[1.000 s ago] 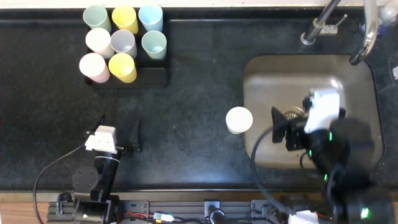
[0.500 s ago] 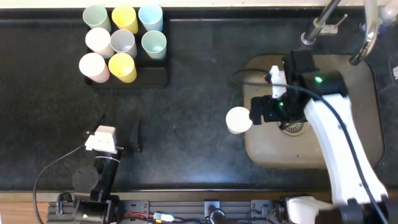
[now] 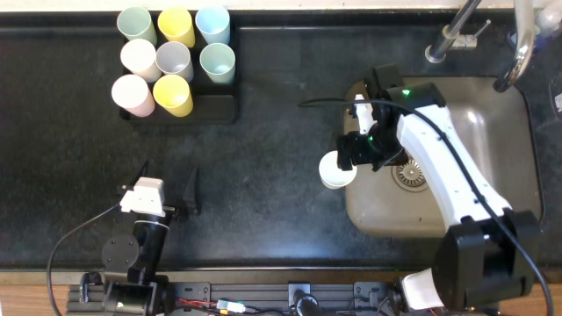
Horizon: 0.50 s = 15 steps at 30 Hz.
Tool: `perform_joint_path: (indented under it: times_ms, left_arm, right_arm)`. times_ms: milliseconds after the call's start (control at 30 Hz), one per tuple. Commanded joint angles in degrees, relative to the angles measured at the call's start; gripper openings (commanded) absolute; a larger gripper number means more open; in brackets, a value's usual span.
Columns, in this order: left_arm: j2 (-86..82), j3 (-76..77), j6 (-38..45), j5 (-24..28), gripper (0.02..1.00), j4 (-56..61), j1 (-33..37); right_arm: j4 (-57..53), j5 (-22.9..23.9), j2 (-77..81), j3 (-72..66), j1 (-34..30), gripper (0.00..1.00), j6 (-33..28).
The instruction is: Store Cups
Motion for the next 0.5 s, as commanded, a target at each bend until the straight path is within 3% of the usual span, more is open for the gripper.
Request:
perform_joint_path:
  times_ms: [33,333,433,500]
  left_arm:
    - [-0.46,-0.04,1.46,0.94,1.000,-0.20,0.20]
    - [-0.46,-0.04,1.46,0.94,1.000,-0.20,0.20]
    - [-0.46,-0.04,1.46,0.94,1.000,-0.20,0.20]
    - [-0.46,-0.04,1.46,0.94,1.000,-0.20,0.20]
  right_arm:
    - [0.70,3.82,1.44,1.09,1.44,0.774,1.42]
    - [2.10,2.99,1.66,1.09,4.39,0.264,2.73]
    - [2.25,2.23,1.66,1.09,5.20,0.047,2.75]
    - [2.64,2.05,1.53,1.09,5.90,0.042,2.95]
